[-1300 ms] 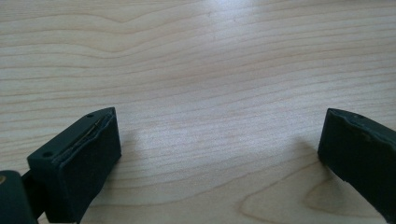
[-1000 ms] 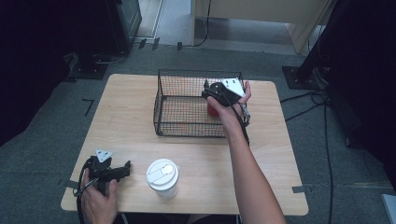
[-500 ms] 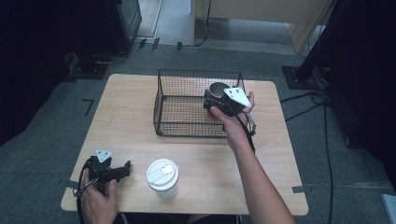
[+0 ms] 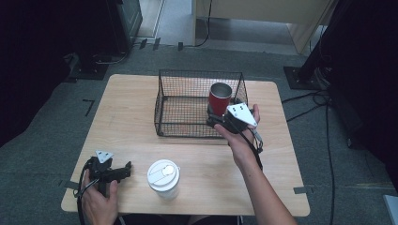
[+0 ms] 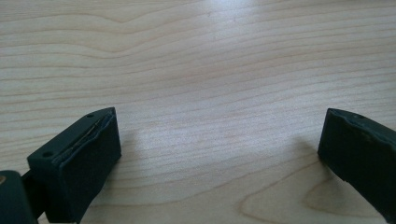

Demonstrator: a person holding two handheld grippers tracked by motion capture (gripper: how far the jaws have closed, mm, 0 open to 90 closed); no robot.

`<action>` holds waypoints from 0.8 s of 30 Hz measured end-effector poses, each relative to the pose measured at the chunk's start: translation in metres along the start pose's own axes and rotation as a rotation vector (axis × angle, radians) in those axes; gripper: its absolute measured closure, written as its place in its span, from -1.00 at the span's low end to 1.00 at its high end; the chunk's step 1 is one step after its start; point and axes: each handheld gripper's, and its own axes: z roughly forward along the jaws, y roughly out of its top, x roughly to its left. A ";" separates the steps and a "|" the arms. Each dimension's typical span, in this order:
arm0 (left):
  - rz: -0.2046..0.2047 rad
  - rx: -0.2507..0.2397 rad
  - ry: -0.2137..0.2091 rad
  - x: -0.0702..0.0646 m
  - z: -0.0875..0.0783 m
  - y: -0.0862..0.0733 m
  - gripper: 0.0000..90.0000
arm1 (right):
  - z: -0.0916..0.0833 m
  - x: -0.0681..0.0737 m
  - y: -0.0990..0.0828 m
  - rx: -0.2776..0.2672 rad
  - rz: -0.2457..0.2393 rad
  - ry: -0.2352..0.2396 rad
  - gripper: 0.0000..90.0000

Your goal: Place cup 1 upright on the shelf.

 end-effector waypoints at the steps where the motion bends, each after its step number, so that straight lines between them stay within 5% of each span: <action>1: 0.000 0.000 0.000 0.000 0.000 0.000 -1.00 | -0.005 0.001 -0.001 -0.001 -0.002 0.006 -1.00; 24: -0.001 -0.001 0.000 0.000 0.000 0.000 -1.00 | -0.072 0.015 -0.041 0.018 -0.080 0.093 -1.00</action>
